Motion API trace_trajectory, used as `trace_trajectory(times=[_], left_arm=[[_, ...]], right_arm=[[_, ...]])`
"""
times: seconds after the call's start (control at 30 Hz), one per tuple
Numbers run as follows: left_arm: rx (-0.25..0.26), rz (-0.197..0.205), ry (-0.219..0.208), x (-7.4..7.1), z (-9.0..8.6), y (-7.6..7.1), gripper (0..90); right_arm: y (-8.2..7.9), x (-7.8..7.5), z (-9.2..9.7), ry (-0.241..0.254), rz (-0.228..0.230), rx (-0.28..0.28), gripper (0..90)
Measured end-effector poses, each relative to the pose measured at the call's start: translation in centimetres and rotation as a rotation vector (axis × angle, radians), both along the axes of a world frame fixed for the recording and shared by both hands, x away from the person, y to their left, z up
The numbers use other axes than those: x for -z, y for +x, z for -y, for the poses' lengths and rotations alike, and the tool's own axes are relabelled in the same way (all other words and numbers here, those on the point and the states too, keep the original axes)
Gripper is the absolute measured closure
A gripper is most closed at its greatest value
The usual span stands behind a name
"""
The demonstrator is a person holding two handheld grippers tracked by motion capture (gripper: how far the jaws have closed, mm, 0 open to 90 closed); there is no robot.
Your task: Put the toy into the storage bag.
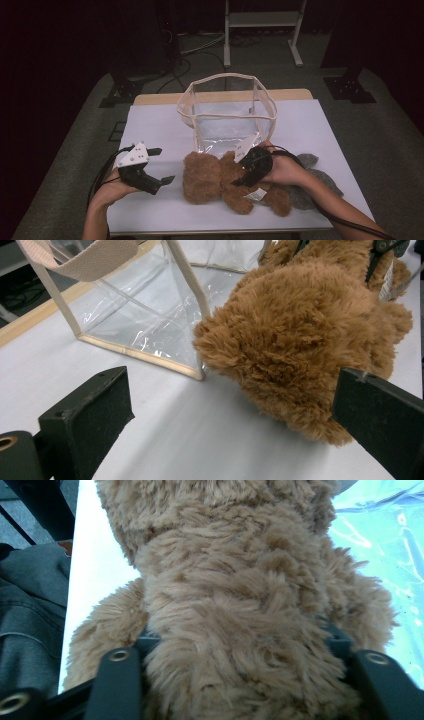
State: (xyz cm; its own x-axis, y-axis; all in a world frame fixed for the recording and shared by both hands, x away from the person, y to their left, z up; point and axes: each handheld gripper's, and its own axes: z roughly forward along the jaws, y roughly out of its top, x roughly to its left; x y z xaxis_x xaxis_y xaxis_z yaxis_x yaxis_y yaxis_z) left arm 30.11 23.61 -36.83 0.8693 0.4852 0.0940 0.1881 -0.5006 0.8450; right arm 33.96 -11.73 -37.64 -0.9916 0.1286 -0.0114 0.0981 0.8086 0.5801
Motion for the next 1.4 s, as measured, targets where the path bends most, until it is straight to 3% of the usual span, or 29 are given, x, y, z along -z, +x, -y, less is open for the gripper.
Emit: trace_trajectory(times=[0.37, 0.7, 0.9, 1.23, 1.4], left_arm=[[-0.009, -0.005, 0.009, 0.5, -0.5, 0.2, 2.0], [-0.021, -0.005, -0.005, 0.5, -1.0, 0.2, 2.0], [-0.021, -0.008, 0.002, 0.7, -1.0, 0.3, 2.0], [-0.025, -0.002, -0.008, 0.8, -1.4, 0.5, 2.0], [-0.032, -0.006, -0.020, 0.9, -1.4, 0.5, 2.0]], right_arm=[[0.5, -1.6, 0.6, 0.017, -0.051, 0.014, 55.3], [-0.2, -4.2, 1.6, 0.069, -0.061, 0.021, 56.8], [-0.3, -6.9, 1.8, 0.111, -0.081, -0.001, 56.8], [-0.1, -12.1, 2.0, 0.162, -0.028, -0.006, 57.0], [-0.1, -15.5, 1.8, 0.175, 0.017, -0.006, 57.0]])
